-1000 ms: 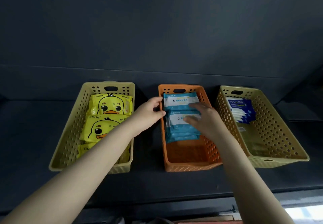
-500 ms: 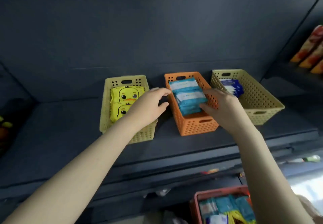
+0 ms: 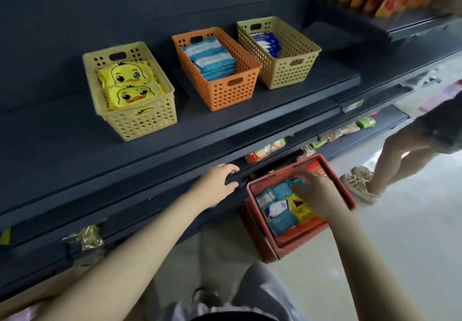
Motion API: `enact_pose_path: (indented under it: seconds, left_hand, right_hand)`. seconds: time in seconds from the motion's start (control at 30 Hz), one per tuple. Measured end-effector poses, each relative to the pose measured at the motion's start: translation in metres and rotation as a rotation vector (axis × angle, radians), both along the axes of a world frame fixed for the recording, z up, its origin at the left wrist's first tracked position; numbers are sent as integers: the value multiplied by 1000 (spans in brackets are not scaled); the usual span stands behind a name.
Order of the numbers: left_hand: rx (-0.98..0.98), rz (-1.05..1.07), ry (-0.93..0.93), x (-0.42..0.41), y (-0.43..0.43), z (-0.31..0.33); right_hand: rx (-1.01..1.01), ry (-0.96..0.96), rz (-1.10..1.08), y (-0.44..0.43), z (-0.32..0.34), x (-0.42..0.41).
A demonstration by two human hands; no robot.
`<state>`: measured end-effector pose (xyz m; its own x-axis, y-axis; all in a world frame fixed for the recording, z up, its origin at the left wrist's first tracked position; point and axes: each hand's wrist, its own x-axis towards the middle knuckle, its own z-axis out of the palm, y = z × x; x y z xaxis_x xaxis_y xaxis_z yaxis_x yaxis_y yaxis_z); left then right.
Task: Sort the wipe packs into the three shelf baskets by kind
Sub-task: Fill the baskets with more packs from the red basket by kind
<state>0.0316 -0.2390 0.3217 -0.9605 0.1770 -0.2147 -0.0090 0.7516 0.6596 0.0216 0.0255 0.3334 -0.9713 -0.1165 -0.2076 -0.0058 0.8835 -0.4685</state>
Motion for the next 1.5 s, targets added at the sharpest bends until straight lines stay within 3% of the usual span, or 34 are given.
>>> enact_pose_path:
  seconds: [0.23, 0.4, 0.63, 0.9, 1.07, 1.37, 1.5]
  left_hand:
    - [21, 1, -202, -7, 68, -57]
    - [130, 226, -363, -21, 125, -102]
    - [181, 451, -515, -67, 190, -198]
    - [245, 632, -734, -156, 219, -343]
    - [196, 699, -823, -190, 206, -425]
    - [246, 766, -935, -194, 193, -481]
    - [150, 727, -899, -196, 196, -487]
  right_hand:
    - [-43, -175, -218, 88, -52, 2]
    - [-194, -246, -340, 144, -97, -48]
    - [-176, -391, -230, 188, -208, -141]
    - [-237, -473, -303, 189, -373, -211]
    - [-394, -448, -439, 175, -456, -244]
    - [-537, -412, -771, 159, -508, -271]
    - [-542, -397, -861, 157, -521, -273]
